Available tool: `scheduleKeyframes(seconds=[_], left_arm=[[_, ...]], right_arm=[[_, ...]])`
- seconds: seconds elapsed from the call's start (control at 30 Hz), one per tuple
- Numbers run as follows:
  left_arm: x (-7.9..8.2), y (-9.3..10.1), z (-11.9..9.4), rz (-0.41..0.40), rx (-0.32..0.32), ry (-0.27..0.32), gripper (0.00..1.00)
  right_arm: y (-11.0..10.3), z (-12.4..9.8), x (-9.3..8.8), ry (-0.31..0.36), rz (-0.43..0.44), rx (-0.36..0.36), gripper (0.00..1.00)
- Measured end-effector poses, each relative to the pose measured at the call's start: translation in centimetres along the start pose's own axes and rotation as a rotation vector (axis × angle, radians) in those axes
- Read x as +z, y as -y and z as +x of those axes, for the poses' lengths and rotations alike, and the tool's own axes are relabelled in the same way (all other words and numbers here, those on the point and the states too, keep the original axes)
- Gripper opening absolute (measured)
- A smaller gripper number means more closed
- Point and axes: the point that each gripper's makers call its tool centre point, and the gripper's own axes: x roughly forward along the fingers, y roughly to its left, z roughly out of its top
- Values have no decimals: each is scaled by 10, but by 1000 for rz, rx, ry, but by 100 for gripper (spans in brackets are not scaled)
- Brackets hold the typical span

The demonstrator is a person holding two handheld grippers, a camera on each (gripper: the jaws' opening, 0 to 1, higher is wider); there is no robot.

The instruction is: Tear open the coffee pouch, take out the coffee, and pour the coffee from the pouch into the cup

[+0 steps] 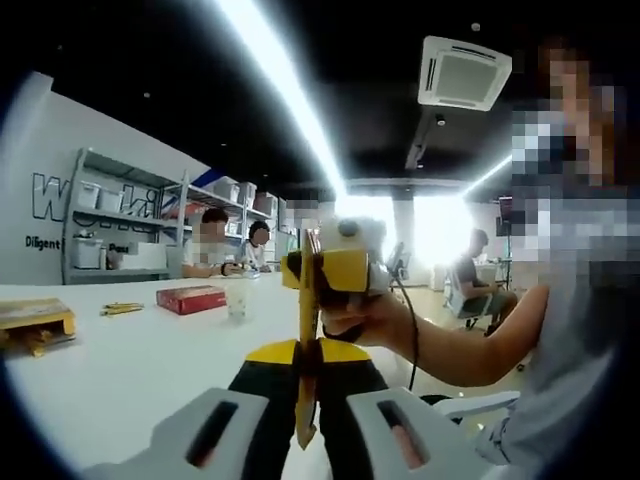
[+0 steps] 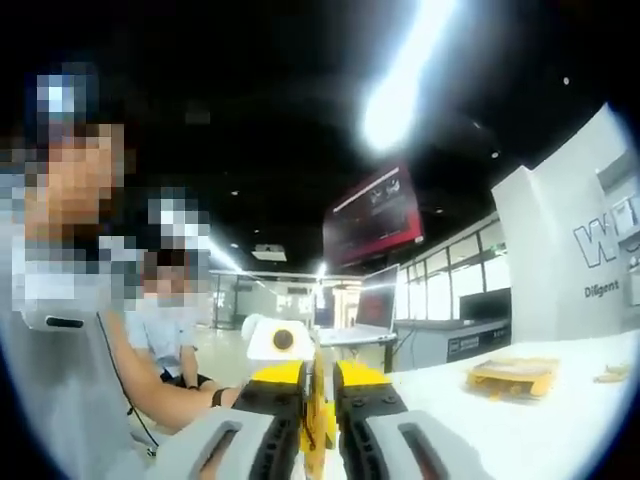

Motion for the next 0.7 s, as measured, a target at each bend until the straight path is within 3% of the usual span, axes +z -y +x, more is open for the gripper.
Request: scheduleKeyframes(seconds=[0.17, 0.3, 0.47, 0.7], left_arm=[[-1, 0, -2, -11, 2, 0, 8], [-3, 2, -3, -45, -9, 13, 10], [3, 3, -2, -43, -8, 58, 21], [13, 11, -1, -45, -56, 109, 19]], right_arm=[[-2, 1, 0, -10, 12, 14, 7], [-2, 1, -1, -28, 13, 6, 4], [3, -3, -2, -29, 14, -18, 2], [-9, -6, -2, 3, 61, 48, 2]])
